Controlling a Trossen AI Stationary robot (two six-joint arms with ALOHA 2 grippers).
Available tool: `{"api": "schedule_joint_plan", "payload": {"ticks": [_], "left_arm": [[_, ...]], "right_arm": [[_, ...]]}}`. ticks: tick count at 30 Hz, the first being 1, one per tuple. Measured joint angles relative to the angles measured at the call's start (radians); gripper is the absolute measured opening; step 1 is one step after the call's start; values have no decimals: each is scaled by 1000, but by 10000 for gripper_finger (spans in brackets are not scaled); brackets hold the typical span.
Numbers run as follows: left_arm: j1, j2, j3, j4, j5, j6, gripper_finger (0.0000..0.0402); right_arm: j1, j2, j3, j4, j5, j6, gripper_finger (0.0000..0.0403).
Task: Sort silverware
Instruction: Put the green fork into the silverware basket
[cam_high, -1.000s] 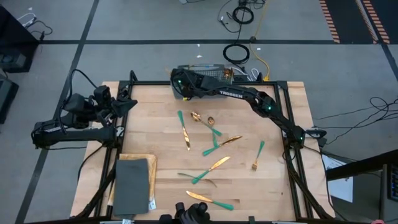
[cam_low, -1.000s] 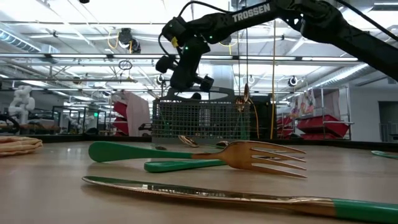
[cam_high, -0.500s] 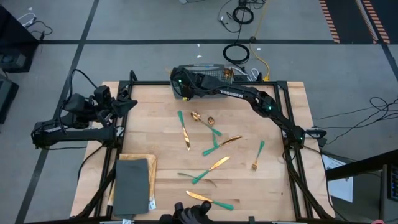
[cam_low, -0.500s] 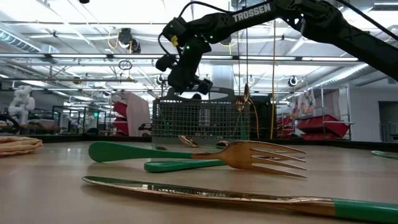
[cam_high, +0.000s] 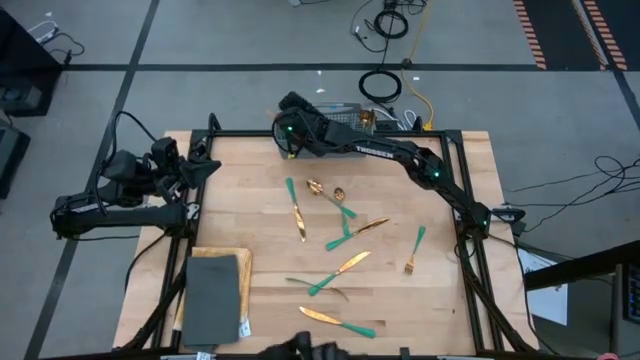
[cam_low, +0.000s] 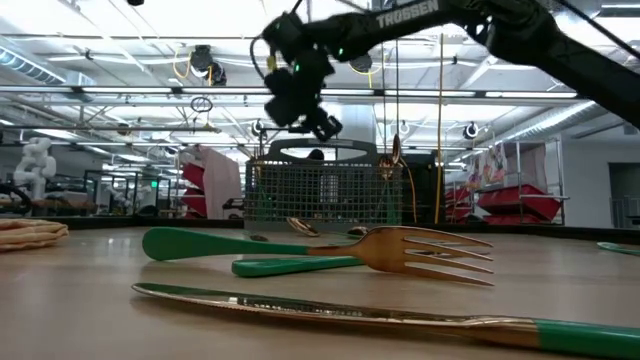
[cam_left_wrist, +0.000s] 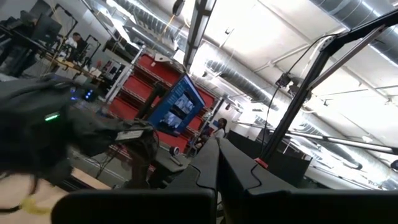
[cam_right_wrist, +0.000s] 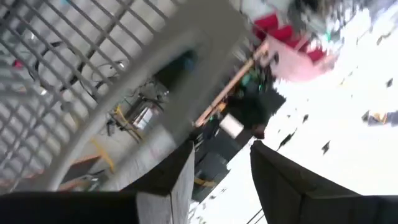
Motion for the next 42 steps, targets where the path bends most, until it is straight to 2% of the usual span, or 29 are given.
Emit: {"api": "schedule_joint_plan", "payload": {"ticks": [3, 6, 7, 9, 11, 12, 14, 16, 17, 18, 20, 24, 28, 33, 38, 42], "left_arm": [[0, 0, 0, -1, -18, 0, 6], [0, 0, 0, 0, -51, -1, 6], [0, 0, 0, 0, -54, -1, 6], [0, 0, 0, 0, -55, -2, 6], [0, 0, 0, -1, -55, -2, 6], [0, 0, 0, -1, -55, -1, 6], [0, 0, 0, -2, -55, -2, 6], [0, 0, 0, -8, -54, -1, 6], [0, 0, 0, -22, -54, -1, 6], [0, 0, 0, -49, -54, -1, 6], [0, 1, 0, -111, -56, 1, 6], [0, 7, 0, -187, -63, 0, 6], [0, 7, 0, -194, -66, 0, 6], [0, 7, 0, -195, -65, -21, 6], [0, 7, 0, -195, -62, -26, 6], [0, 7, 0, -198, -62, -28, 6]], "right_arm": [[31, -67, 0, -8, 58, 141, 141], [74, -138, 2, -90, 157, 460, 141], [93, -160, 3, -153, 195, 598, 141], [135, -208, 3, -394, 256, 913, 143], [194, -255, 3, -678, 228, 1254, 143], [227, -278, 3, -825, 136, 1432, 142], [282, -316, 3, -1009, -220, 1767, 139], [321, -331, 3, -1049, -603, 1987, 134], [347, -330, 3, -1046, -738, 2042, 133], [375, -326, 2, -1037, -837, 2075, 133], [451, -313, 1, -1009, -893, 2089, 135], [577, -253, 2, -995, -867, 2030, 142], [612, -164, 1, -989, -866, 2006, 149], [656, -73, 1, -916, -961, 2005, 169], [717, -14, 0, -797, -995, 2006, 206], [742, -8, -6, -791, -930, 2017, 226]]}}
